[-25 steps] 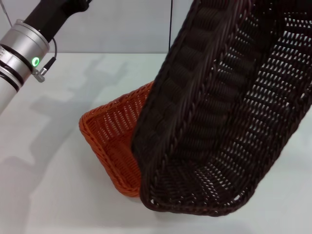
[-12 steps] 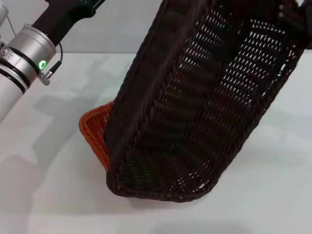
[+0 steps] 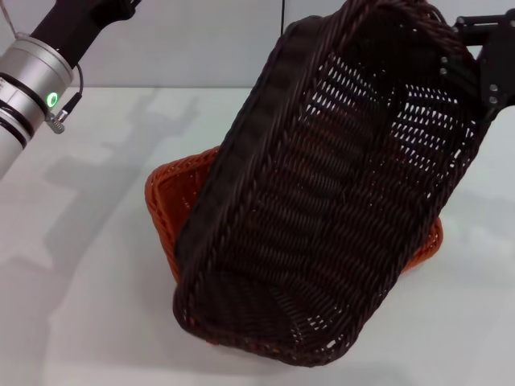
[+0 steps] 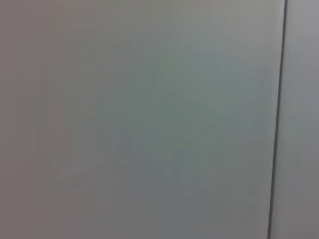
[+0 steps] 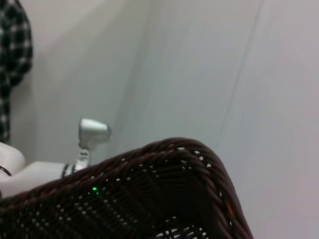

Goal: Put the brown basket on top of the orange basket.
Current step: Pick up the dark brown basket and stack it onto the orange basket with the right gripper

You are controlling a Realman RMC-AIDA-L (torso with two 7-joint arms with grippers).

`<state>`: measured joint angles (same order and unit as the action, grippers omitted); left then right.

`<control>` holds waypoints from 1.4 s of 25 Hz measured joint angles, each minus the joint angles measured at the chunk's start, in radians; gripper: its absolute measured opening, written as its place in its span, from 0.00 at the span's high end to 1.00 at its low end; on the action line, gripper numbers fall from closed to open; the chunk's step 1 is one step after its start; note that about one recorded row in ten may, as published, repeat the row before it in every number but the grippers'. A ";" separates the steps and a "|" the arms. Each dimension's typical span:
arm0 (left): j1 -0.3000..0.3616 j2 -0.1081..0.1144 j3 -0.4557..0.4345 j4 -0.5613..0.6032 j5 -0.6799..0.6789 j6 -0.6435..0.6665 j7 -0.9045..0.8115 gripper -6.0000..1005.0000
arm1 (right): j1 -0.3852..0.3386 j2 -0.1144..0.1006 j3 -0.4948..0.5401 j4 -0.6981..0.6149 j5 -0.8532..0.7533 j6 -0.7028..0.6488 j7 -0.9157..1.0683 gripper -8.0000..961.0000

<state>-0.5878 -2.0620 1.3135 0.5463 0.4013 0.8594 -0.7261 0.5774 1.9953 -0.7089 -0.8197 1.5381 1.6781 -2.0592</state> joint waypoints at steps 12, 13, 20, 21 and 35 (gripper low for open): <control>-0.004 -0.002 0.008 -0.001 0.000 -0.003 0.006 0.19 | -0.022 0.003 0.011 0.082 -0.007 -0.118 -0.059 0.82; -0.004 -0.002 0.008 -0.001 0.000 -0.003 0.006 0.19 | -0.022 0.003 0.019 0.089 -0.005 -0.122 -0.059 0.82; -0.004 -0.004 0.010 -0.003 0.001 -0.004 0.006 0.19 | -0.016 0.003 0.088 0.160 -0.003 -0.191 -0.060 0.82; -0.004 -0.004 0.020 -0.010 0.001 -0.004 -0.001 0.19 | -0.015 0.002 0.093 0.177 -0.003 -0.219 -0.061 0.82; -0.010 -0.006 0.049 -0.022 -0.002 -0.015 -0.006 0.19 | -0.013 0.005 0.119 0.306 0.036 -0.302 -0.086 0.82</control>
<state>-0.5983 -2.0678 1.3624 0.5239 0.3993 0.8447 -0.7320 0.5643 2.0004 -0.5897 -0.5134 1.5741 1.3758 -2.1451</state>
